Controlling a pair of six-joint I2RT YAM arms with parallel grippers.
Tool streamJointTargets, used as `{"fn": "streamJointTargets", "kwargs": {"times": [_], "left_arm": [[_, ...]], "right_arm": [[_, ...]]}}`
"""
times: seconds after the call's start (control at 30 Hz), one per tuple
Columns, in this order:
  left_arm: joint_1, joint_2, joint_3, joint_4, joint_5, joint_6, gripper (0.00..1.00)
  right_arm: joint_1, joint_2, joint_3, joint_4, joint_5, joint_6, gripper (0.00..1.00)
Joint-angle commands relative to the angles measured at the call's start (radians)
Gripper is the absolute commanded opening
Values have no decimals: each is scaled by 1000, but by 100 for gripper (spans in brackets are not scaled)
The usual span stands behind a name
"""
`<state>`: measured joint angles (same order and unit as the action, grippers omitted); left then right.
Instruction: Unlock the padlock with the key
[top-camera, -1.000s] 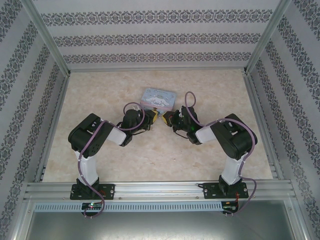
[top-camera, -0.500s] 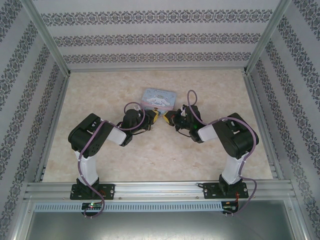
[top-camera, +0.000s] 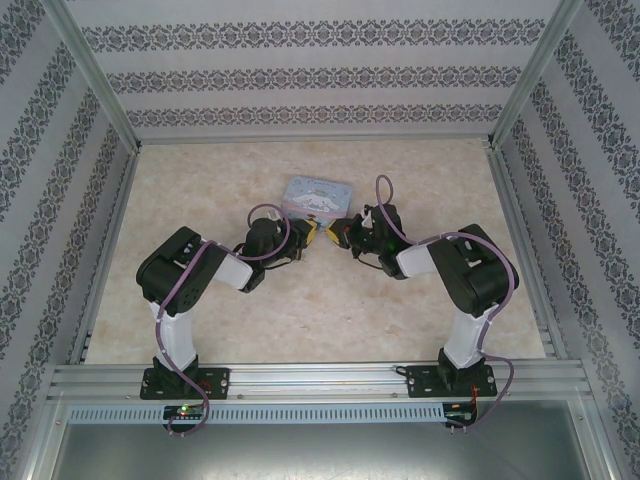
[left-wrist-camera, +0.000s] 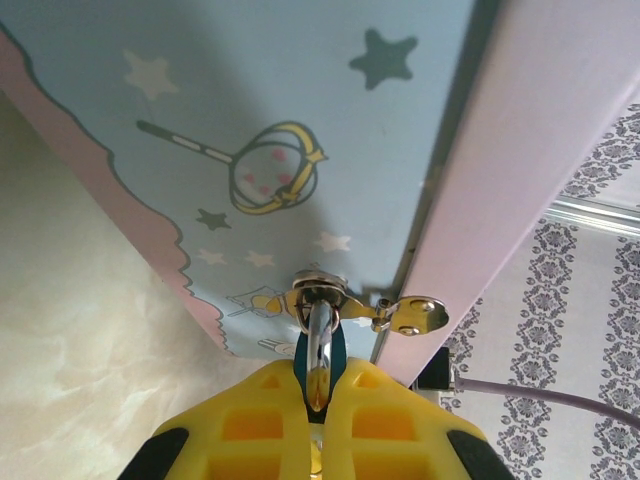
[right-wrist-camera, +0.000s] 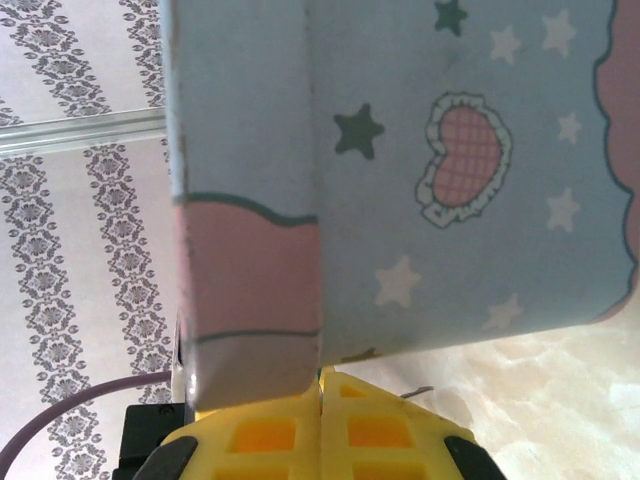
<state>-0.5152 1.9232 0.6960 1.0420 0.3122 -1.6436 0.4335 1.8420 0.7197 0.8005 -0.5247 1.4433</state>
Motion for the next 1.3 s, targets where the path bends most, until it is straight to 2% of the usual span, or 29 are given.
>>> {"fn": "streamJointTargets", "kwargs": {"times": [0.0,0.43,0.73,1.0,1.27], "left_arm": [[-42,-3,19,83,140,0,0],[-42,1,30,92,139,-13,0],[-44,34,3,268,102,-159,0],[-43,10,4,249,126,-148,0],[-42,-22,0,137,172,-54,0]], "right_arm": [[-7,7,79,36,-21,-47,0],[4,49,73,95,-42,15,0],[-13,47,65,117,-34,45,0],[-30,43,58,132,-45,52,0],[-41,22,68,102,-94,36,0]]}}
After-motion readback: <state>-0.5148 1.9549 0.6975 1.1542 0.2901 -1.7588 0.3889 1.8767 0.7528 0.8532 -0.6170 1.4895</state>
